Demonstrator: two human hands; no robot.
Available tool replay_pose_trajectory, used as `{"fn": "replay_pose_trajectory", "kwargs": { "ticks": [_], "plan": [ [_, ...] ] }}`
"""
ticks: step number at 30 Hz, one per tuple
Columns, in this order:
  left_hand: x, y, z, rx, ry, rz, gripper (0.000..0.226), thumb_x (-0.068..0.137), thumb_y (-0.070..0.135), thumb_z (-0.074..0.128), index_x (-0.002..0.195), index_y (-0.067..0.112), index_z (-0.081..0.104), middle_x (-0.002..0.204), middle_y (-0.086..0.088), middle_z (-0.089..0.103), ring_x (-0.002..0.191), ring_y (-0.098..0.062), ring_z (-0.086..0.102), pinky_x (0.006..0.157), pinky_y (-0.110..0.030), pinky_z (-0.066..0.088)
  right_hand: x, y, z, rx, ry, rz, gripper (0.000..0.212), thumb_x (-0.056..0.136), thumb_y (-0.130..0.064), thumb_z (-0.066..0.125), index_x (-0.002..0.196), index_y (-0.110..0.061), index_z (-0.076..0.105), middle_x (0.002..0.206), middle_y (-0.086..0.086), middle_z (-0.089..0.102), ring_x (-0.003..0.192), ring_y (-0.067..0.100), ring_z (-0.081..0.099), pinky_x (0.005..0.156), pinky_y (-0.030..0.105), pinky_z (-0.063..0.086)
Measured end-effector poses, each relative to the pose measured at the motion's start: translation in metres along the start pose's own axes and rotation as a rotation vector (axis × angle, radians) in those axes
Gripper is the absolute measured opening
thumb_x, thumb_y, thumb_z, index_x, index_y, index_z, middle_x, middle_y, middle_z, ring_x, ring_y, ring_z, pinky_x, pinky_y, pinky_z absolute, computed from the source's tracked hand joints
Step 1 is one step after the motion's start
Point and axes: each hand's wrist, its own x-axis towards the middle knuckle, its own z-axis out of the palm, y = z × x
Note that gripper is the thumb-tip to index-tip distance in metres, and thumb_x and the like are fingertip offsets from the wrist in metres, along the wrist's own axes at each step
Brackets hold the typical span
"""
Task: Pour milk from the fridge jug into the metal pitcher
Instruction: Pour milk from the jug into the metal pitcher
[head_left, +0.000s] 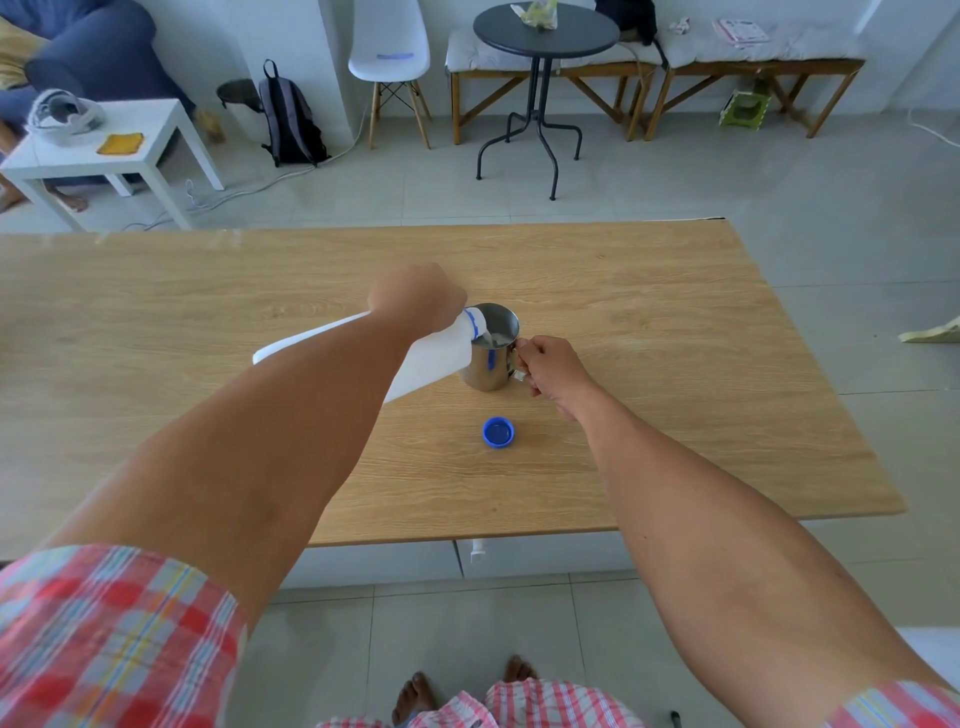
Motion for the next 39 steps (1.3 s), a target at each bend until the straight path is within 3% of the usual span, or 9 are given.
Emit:
{"fn": "replay_pose_trajectory", "kwargs": {
  "ticks": [3,7,17,26,39],
  "plan": [
    [0.0001,-0.0007,0.0001,-0.002,0.000,-0.004,0.030,0.100,0.034,0.042,0.097,0.011,0.059,0.089,-0.008,0.057,0.085,-0.032,0.059,0.072,-0.038,0.044,0.0012,0.0006,0.0005,-0.009,0.001,0.007,0.035,0.108,-0.025,0.049,0.074,-0.014,0.053,0.069,0.003,0.052,0.055,0.016,0.044,0.054,0.030,0.041],
    [0.0005,-0.0009,0.0003,-0.012,-0.006,-0.008,0.029,0.099,0.034,0.042,0.097,0.011,0.060,0.082,-0.006,0.053,0.085,-0.032,0.059,0.071,-0.038,0.042,0.0017,0.0001,0.0007,-0.020,0.000,0.005,0.036,0.108,-0.026,0.048,0.074,-0.015,0.054,0.070,0.005,0.052,0.055,0.016,0.044,0.055,0.031,0.042],
    [0.0003,-0.0002,-0.0006,-0.009,-0.013,-0.013,0.030,0.100,0.034,0.042,0.096,0.011,0.060,0.089,-0.008,0.059,0.085,-0.031,0.060,0.072,-0.037,0.044,0.0004,-0.0023,0.0004,0.005,-0.007,0.010,0.038,0.108,-0.023,0.047,0.072,-0.015,0.052,0.068,0.001,0.051,0.054,0.014,0.042,0.054,0.030,0.040],
    [0.0003,0.0010,-0.0013,-0.012,-0.032,-0.032,0.028,0.100,0.033,0.041,0.099,0.012,0.059,0.082,-0.005,0.050,0.087,-0.031,0.058,0.073,-0.037,0.042,0.0040,0.0004,0.0014,-0.014,0.000,0.005,0.037,0.108,-0.024,0.047,0.072,-0.015,0.052,0.072,0.006,0.050,0.053,0.016,0.042,0.053,0.029,0.040],
    [0.0011,0.0002,-0.0015,-0.018,-0.036,-0.032,0.029,0.098,0.033,0.042,0.096,0.012,0.061,0.095,-0.009,0.062,0.089,-0.032,0.063,0.073,-0.038,0.045,0.0049,0.0016,0.0009,-0.014,-0.001,0.003,0.037,0.108,-0.024,0.047,0.072,-0.015,0.053,0.070,0.003,0.052,0.054,0.015,0.043,0.054,0.030,0.040]
  ]
}}
